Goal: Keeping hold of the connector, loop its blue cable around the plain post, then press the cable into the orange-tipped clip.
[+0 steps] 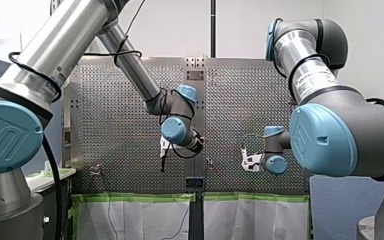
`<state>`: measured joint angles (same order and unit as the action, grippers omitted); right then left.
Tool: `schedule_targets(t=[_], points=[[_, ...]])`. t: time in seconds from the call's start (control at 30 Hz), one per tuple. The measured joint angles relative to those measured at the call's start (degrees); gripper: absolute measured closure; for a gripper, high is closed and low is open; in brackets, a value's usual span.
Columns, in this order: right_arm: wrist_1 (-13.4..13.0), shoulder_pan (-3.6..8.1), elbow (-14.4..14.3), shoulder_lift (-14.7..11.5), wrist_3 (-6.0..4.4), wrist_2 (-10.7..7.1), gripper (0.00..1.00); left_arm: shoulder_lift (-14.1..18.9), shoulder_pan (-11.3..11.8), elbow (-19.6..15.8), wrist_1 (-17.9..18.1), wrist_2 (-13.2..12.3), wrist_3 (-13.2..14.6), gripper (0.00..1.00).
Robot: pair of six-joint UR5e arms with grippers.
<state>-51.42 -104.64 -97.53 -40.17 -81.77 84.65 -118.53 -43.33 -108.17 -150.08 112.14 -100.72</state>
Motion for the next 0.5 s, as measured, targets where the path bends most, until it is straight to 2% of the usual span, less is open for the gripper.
schedule_targets(t=[0.23, 0.5], points=[[0.14, 0.08, 0.00, 0.01, 0.16, 0.00, 1.00, 3.63, -0.03, -3.13, 1.07, 0.91, 0.00, 0.00], [0.17, 0.09, 0.00, 0.04, 0.19, 0.00, 1.00, 4.07, -0.03, -3.41, 1.26, 0.93, 0.00, 0.00]])
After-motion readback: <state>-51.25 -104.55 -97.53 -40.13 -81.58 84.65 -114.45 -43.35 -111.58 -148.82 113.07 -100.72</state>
